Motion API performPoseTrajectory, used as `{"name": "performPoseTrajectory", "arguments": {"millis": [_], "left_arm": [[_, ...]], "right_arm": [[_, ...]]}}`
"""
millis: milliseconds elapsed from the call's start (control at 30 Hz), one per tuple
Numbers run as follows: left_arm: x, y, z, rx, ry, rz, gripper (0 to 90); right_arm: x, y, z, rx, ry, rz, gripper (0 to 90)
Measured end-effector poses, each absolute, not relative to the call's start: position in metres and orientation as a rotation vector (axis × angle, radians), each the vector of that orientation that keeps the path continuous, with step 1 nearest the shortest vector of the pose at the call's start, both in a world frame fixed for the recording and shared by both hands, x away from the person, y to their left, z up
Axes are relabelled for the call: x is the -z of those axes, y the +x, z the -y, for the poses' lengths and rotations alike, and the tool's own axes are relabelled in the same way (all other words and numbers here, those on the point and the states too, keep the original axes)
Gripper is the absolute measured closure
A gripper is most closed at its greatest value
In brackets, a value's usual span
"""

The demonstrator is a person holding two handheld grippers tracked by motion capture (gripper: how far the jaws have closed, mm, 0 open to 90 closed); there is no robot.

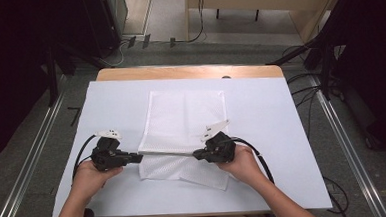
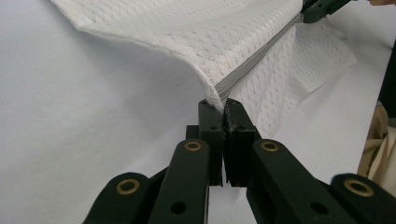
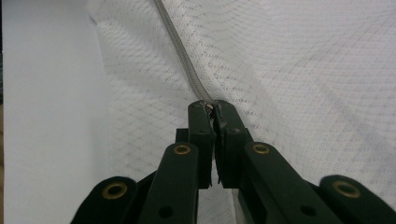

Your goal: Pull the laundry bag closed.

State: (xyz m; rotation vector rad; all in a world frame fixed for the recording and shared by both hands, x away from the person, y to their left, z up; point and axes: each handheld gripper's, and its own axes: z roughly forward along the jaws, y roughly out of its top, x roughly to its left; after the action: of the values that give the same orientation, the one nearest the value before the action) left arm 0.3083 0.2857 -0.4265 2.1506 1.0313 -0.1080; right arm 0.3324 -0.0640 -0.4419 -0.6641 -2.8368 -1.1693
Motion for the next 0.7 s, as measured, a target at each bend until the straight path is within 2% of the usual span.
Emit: {"name": "performPoseTrajectory", "arguments": {"millis": [700], "left_arm": [[0.426, 0.309, -0.290, 0.095, 2.142, -1.054, 88.3]], "right_arm": [[0.442, 0.329, 0.082, 1.165, -0.709, 2.830, 88.2]]}}
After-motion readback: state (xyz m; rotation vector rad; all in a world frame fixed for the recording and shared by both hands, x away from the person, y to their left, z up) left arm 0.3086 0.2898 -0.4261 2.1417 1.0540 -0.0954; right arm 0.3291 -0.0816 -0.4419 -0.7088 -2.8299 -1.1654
